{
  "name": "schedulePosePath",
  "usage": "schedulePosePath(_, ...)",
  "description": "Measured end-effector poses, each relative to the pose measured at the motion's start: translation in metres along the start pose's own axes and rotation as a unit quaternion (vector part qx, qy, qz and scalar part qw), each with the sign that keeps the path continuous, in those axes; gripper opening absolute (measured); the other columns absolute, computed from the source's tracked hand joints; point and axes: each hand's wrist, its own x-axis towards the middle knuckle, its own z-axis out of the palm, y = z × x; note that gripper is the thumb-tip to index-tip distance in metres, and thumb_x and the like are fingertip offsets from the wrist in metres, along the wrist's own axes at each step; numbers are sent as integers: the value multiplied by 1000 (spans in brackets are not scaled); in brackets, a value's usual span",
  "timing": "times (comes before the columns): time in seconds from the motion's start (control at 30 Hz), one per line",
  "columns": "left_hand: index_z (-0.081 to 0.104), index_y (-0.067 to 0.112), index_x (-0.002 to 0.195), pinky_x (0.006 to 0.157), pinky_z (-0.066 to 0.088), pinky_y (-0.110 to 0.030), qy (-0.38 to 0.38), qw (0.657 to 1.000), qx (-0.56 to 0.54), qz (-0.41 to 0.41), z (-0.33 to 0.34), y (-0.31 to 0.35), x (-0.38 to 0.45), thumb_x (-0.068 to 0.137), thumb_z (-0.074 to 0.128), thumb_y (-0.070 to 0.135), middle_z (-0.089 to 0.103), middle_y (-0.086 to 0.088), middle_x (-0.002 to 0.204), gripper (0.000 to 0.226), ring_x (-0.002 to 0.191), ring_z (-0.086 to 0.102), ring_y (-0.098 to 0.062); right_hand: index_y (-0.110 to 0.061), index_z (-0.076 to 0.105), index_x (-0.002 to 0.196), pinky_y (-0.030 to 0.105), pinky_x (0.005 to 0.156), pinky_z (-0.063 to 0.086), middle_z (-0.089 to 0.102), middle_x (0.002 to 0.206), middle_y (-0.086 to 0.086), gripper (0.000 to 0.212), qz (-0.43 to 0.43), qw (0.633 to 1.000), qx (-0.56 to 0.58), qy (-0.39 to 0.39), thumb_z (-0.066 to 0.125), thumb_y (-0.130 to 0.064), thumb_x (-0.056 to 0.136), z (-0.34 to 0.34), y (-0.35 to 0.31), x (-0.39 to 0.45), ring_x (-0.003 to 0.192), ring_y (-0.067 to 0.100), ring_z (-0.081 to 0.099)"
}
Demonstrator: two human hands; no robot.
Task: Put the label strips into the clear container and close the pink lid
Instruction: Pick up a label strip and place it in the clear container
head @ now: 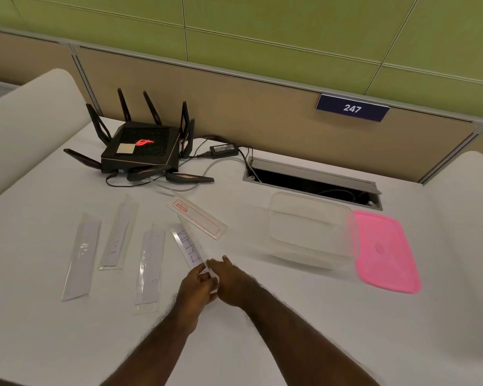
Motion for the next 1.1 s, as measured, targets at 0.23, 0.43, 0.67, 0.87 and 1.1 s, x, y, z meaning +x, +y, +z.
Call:
schedulePosePath(0.23,53,6,126,85,58,-42,62,997,-14,42,-19,-6,3,87,67,12,59,-17,125,42,98,65,-32,-24,23,152,51,115,24,18,162,1,75,-67,997,-24,1,58,-1,89,-1,-4,-4,150,31,7)
schedulePosePath(0.43,62,3,113,43,44,-27,14,999,-21,29,-63,22,-11,84,57,-3,66,-15,83,30,54,56,-20,-37,22,149,53,113,26,12,163,-3,91,-149,979,-93,104,60,8,79,-31,-9,-6,150,27,3)
schedulePosePath(0.67,74,11,106,39,34,-21,-198,980,-2,10,-100,75,-20,82,56,2,70,-6,80,32,44,42,-10,-34,25,150,46,116,24,19,162,-7,81,-143,961,-146,187,68,-14,85,-105,21,-15,150,20,7)
schedulePosePath(0.87,70,10,114,44,37,-21,-308,950,40,-15,-82,96,-13,79,59,9,73,-13,107,37,49,42,-11,-32,42,143,40,110,31,42,152,-9,71,-118,961,-143,207,75,-24,80,-144,61,-39,147,15,20)
schedulePosePath(1.1,61,35,120,64,53,-23,-236,925,241,172,-24,116,3,82,65,50,71,6,106,41,86,63,-12,-35,53,135,31,99,38,56,137,-10,63,-14,981,-86,174,75,-43,77,-186,128,-83,126,14,48)
